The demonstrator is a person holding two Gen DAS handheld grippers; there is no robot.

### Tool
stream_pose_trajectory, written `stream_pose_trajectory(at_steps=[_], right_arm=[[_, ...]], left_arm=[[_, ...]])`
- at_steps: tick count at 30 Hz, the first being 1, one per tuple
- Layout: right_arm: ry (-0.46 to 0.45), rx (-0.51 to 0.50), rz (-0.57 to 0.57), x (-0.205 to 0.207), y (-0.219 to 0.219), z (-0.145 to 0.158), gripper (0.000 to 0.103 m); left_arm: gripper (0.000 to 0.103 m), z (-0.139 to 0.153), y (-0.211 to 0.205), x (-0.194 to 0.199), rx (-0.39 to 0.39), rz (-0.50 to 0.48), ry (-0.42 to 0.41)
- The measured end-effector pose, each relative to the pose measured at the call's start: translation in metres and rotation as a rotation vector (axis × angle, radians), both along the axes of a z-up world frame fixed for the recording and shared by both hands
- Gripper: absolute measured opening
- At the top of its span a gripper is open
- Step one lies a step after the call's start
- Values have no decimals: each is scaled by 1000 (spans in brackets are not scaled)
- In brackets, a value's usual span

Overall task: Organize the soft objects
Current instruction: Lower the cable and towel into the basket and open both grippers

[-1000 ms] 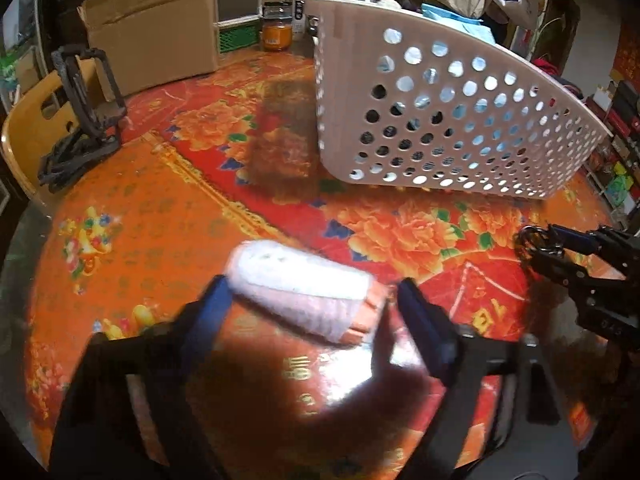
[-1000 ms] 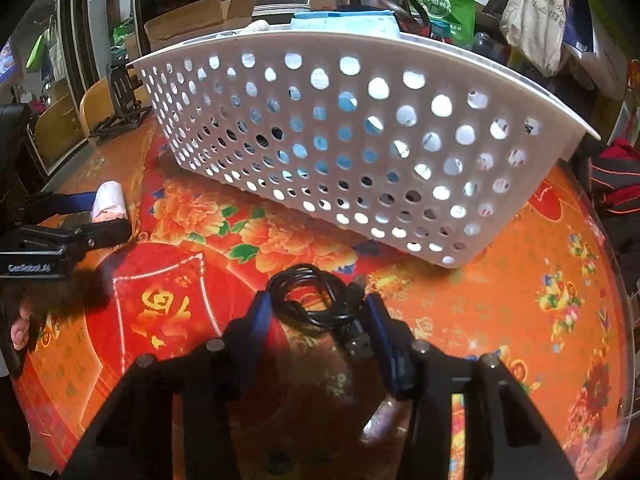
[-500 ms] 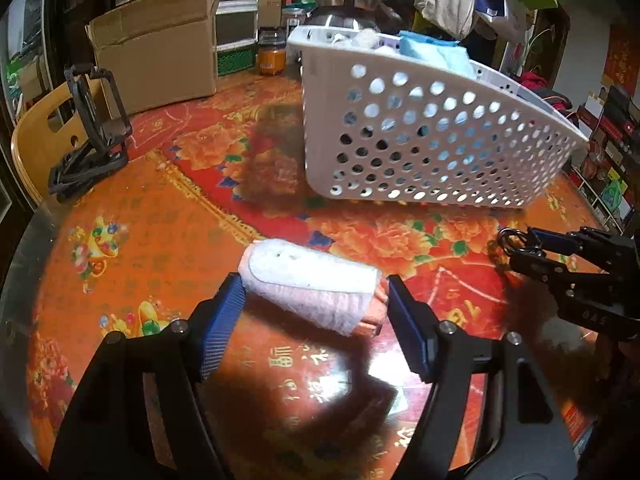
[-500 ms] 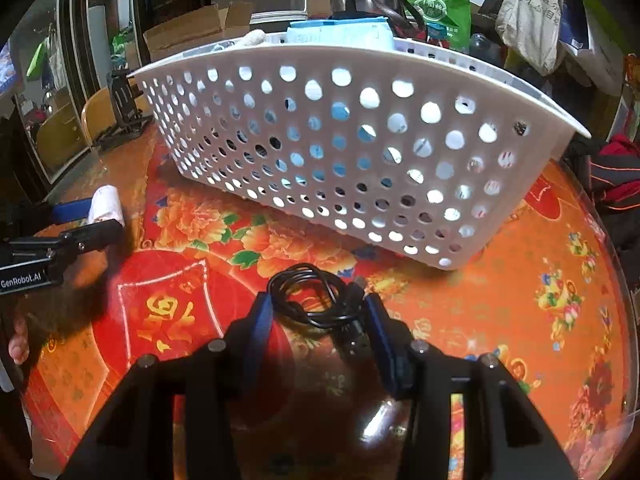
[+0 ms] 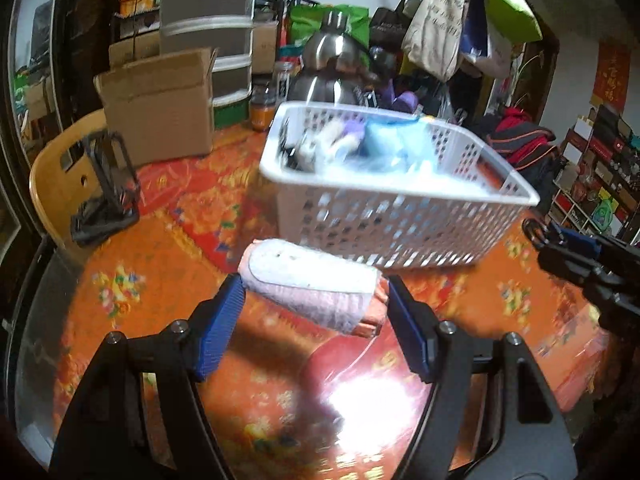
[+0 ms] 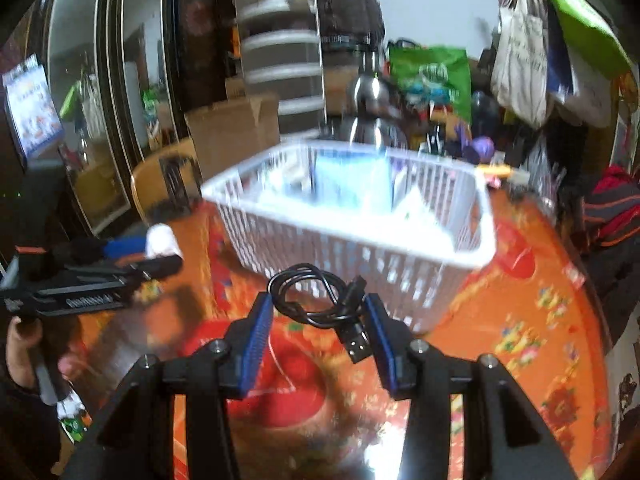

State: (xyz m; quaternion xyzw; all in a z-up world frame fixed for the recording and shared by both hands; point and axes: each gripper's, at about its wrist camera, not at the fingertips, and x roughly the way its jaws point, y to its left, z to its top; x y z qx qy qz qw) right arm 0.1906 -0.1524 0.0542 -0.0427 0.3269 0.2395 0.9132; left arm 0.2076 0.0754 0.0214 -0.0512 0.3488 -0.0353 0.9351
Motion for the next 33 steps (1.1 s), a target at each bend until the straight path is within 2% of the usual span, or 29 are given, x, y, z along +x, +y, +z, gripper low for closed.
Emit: stream_pose_trajectory(at_steps=[3, 8, 12, 14, 18, 22, 27, 33], right_arm=[[-41, -4, -24, 8, -6, 28, 46], [-47, 3, -57, 46, -12, 55, 46], [-30, 10, -106, 89, -17, 63, 46], [-33, -37, -117, 108, -14, 61, 46], [17, -69, -150, 146, -14, 44, 46], [51, -72, -170, 169, -17, 28, 46], [96, -66, -185, 191, -18, 9, 46], [147, -58, -190, 206, -20, -11, 46]], left_arm=[[69, 24, -9, 10, 1, -16, -27], [69, 65, -25, 41, -24, -45, -63], [69, 88, -41, 84, -15, -63, -51], [69, 93, -47, 105, -15, -59, -42], [69, 89, -59, 145, 18, -60, -2], [69, 69, -62, 180, 29, -39, 53], [69, 44, -60, 203, 11, -28, 98], [71, 30, -56, 213, 24, -26, 102]])
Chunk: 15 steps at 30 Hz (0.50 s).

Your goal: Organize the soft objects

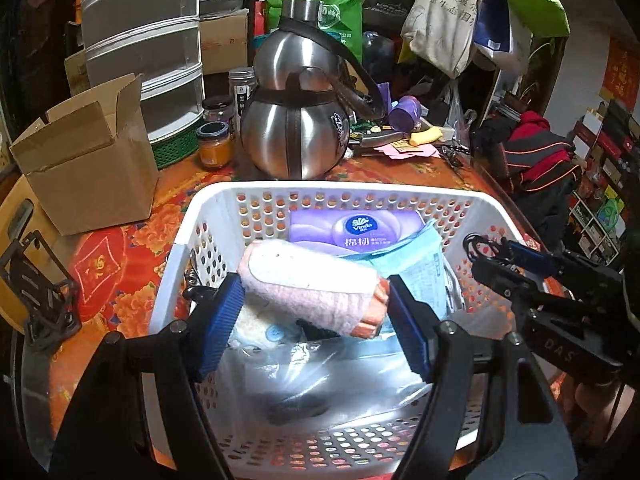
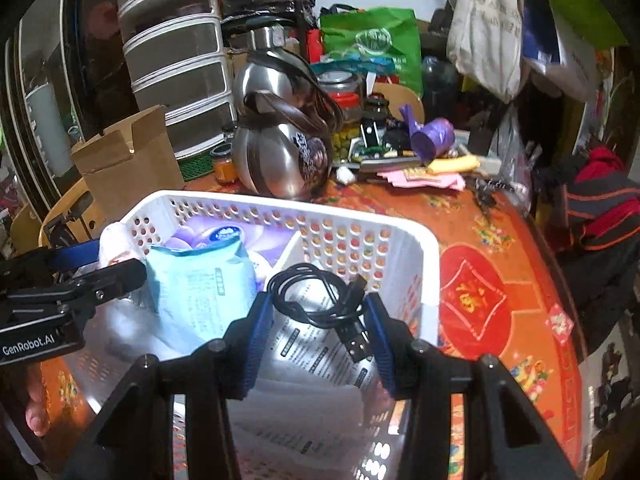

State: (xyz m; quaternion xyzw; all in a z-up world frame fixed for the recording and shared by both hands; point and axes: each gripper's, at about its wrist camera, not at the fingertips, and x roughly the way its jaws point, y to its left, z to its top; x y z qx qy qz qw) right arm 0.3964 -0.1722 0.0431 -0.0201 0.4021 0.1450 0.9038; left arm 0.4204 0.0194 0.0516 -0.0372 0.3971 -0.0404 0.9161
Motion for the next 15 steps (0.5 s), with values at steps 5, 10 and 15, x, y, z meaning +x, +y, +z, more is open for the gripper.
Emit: stream_pose_trajectory(at_steps=[5, 10, 15], right_arm=[[0, 43, 6, 1, -4, -3, 55], [-39, 51, 9, -9, -5, 4, 78], [-51, 63, 12, -21, -11, 11, 84]], left_arm=[[75, -4, -3, -4, 25, 2, -18], [96, 0, -3, -16, 35, 11, -58], [103, 7, -1, -34, 51, 11, -79]])
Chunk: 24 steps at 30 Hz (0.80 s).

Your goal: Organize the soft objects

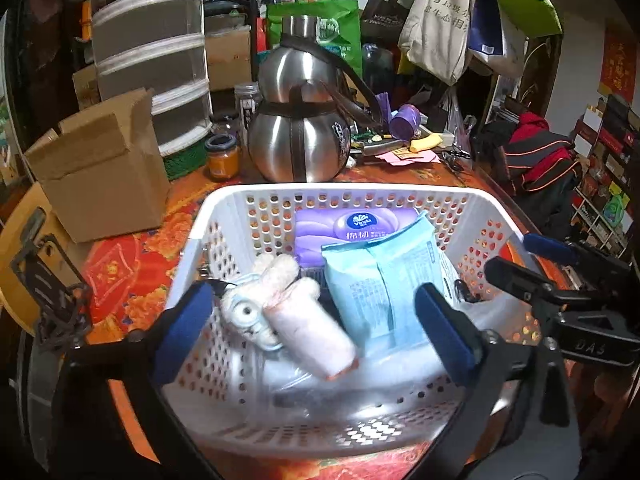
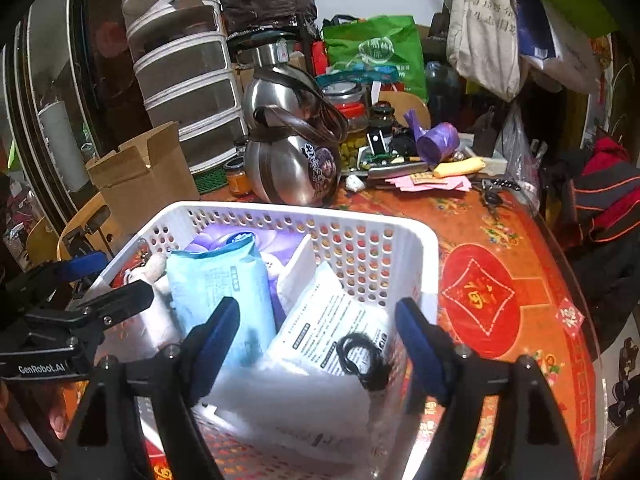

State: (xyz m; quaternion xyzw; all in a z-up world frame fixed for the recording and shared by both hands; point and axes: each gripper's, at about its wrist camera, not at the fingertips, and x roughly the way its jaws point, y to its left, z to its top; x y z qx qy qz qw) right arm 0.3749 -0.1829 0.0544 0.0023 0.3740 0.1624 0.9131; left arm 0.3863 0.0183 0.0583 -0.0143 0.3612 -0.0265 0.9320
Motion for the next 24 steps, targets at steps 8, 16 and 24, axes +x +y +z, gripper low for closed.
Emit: stream_pose_trajectory(at_steps=[8, 16, 24], right_arm=[[-54, 15, -10, -47, -13, 17, 98], [-11, 33, -61, -112, -32, 6, 99], [5, 13, -37, -194, -25, -8, 99]], left_arm=[[103, 12, 9, -52, 34, 33, -45], [103, -6, 21, -128, 33, 48, -20], [103, -11, 21, -231, 5, 64, -69]])
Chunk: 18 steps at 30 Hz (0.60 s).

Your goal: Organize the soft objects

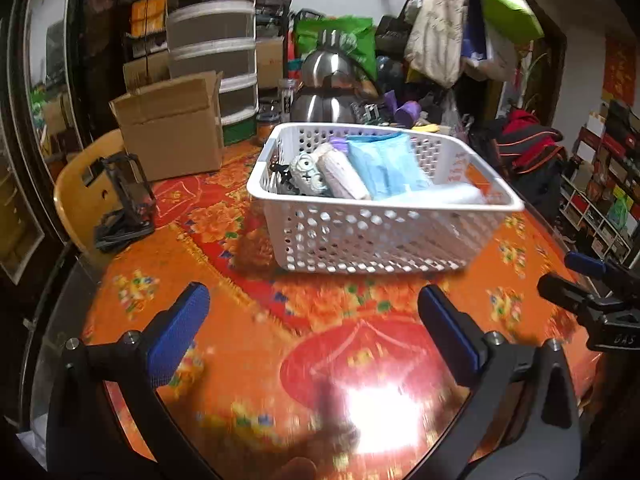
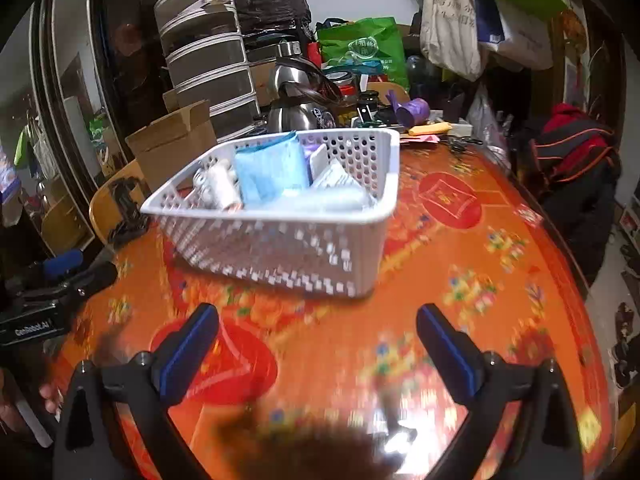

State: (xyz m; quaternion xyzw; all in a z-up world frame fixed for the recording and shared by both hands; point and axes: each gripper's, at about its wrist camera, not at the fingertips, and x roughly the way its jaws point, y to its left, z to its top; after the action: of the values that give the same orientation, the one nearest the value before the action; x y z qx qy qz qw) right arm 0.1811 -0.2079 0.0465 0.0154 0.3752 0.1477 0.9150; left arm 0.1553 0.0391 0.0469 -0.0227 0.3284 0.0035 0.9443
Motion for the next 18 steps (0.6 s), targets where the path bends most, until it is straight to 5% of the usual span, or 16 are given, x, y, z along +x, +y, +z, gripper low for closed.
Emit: stream_pose_trajectory(at_steps=[7, 18], right_arm=[[-82, -81, 25, -65, 13, 28, 99], [-76, -5, -33, -35, 6, 51, 99]], left_arm=[[103, 37, -7, -54, -15, -3, -78], [103, 48, -14, -14, -6, -7, -43]])
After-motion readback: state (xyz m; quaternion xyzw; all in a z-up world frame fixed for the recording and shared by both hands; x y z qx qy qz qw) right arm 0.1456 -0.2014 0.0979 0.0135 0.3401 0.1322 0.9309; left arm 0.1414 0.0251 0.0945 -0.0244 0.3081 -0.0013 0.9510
